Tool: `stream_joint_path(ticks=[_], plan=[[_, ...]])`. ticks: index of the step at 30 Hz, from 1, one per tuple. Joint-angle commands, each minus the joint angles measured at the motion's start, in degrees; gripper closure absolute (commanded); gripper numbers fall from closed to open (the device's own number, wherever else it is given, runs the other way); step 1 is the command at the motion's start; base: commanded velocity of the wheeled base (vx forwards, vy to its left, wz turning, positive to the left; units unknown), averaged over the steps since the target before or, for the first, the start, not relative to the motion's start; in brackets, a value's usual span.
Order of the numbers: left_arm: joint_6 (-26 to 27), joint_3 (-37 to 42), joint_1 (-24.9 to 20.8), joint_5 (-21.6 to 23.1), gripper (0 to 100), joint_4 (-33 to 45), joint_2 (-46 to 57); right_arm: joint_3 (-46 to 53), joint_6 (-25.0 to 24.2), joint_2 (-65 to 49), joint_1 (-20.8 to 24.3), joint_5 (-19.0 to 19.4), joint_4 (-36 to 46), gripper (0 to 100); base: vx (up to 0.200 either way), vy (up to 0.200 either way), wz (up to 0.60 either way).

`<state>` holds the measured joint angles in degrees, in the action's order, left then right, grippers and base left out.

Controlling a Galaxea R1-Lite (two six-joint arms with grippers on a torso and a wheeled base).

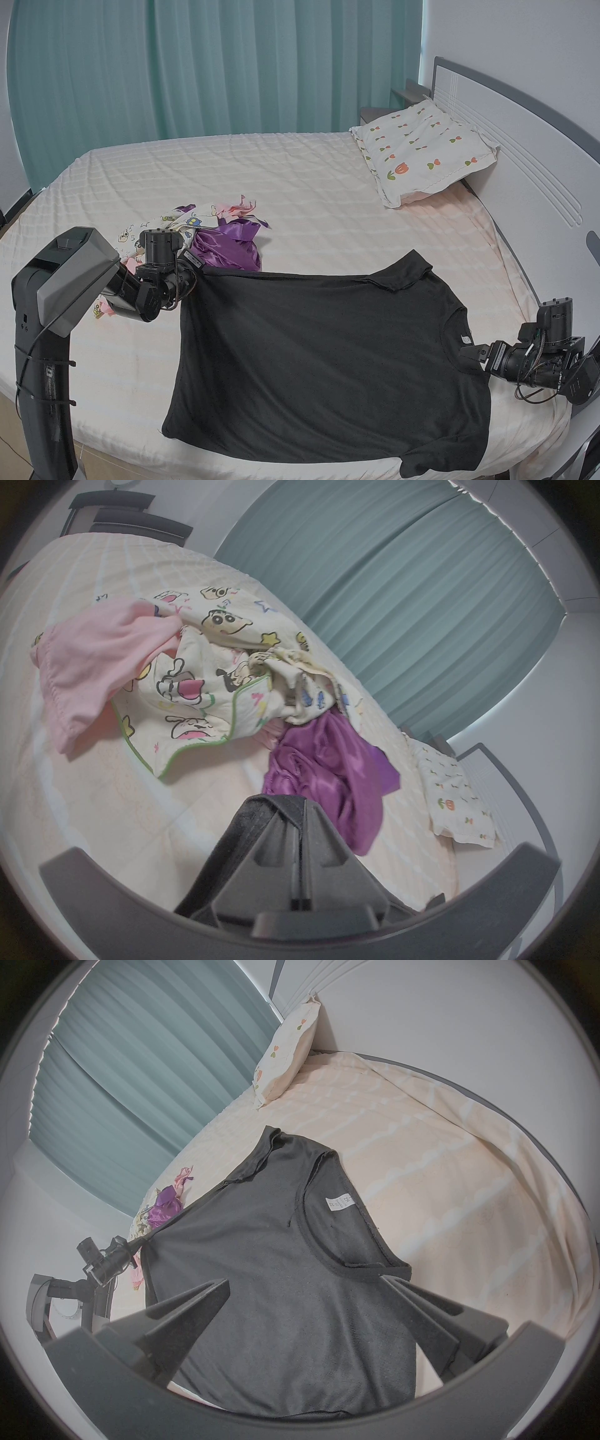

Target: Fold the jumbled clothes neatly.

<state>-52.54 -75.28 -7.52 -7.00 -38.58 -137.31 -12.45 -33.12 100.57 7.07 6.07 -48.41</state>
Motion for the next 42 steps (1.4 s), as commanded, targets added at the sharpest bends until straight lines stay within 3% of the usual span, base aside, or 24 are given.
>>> stream_joint_path(ticks=[1, 4, 5, 15, 23, 30, 38, 42], plan=[[-0.1, -4.9, 0.8, 0.1, 100, 3.1, -5.0, 0.0, -0.1, 0.4, 0.3, 0.0, -0.1, 0, 0.0, 0.0, 0.0], [-0.2, -5.0, 0.8, 0.4, 100, 3.6, -5.0, -0.2, -0.2, 0.4, 0.3, 0.0, 0.0, 0, 0.0, 0.0, 0.0], [-0.2, -4.9, 0.8, 0.7, 0, 3.6, -4.9, -0.3, -0.2, 0.4, 0.3, 0.0, -0.1, 0, 0.0, 0.0, 0.0], [-0.1, -0.8, 1.1, 1.0, 0, 5.7, -0.2, -0.6, -1.3, -0.6, 0.3, 0.0, -0.2, 0, 0.0, 0.0, 0.0], [-1.3, 9.3, 2.1, 9.6, 0, 6.1, 12.9, 0.2, -1.7, -0.3, 0.3, 0.0, -2.9, 0, 0.0, 0.0, 0.0], [-4.9, 19.6, 2.2, 11.6, 0, 5.1, 19.5, 0.4, -1.9, -0.4, 0.1, 0.1, -2.9, 0, 0.0, 0.0, 0.0], [-5.5, 31.5, 3.1, 19.8, 0, 5.0, 25.4, 0.5, -2.6, -0.6, 0.0, 0.1, -2.9, 0, 0.025, 0.0, 0.0], [-5.6, 36.3, 3.1, 21.4, 0, 4.9, 29.1, 0.3, -3.2, -0.2, 0.2, 0.2, -3.0, 0, 0.1, 0.0, 0.0]])
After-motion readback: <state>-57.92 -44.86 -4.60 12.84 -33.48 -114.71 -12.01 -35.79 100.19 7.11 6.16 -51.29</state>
